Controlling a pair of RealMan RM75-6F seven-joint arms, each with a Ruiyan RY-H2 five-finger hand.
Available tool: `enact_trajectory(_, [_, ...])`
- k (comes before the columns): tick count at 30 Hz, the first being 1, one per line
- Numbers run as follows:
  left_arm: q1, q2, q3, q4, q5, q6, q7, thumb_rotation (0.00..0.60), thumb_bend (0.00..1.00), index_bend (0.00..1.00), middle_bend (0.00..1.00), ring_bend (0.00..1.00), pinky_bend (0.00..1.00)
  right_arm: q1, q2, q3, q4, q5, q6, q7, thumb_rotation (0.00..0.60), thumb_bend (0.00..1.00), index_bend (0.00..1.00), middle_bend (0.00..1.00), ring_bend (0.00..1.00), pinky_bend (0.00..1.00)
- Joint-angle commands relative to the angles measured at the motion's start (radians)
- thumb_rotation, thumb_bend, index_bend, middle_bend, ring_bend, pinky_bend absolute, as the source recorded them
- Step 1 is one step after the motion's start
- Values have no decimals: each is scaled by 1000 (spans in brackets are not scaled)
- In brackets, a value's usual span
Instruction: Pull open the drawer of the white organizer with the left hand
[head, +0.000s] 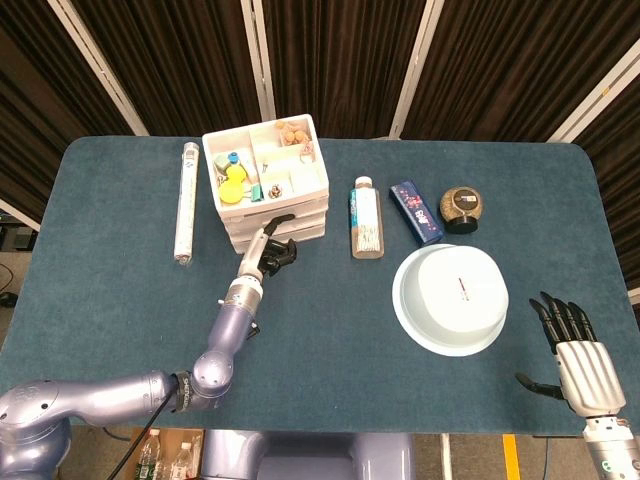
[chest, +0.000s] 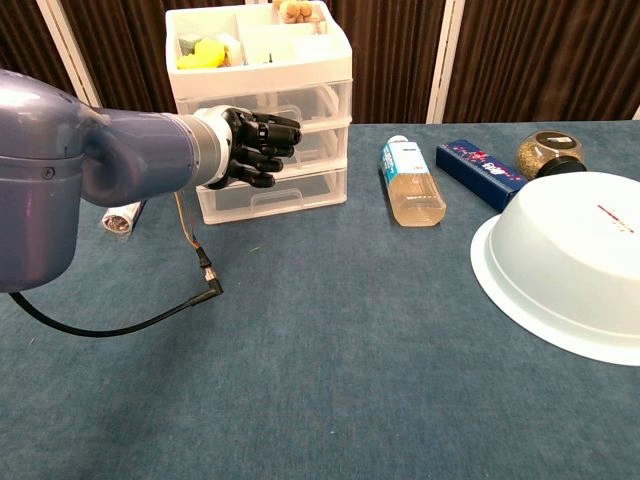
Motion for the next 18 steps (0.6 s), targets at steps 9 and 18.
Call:
enact_trajectory(9, [35,16,39,-70,29,4,-8,600,663,216,988,927,926,0,-2,0,-1,1,0,-5,600,111,0,0,0,0])
enact_trajectory(18, [100,81,130,-140,99,-5,16,600,664,121,987,926,926,1,-4,1,-1,0,1,-11,600,111,0,0,0,0])
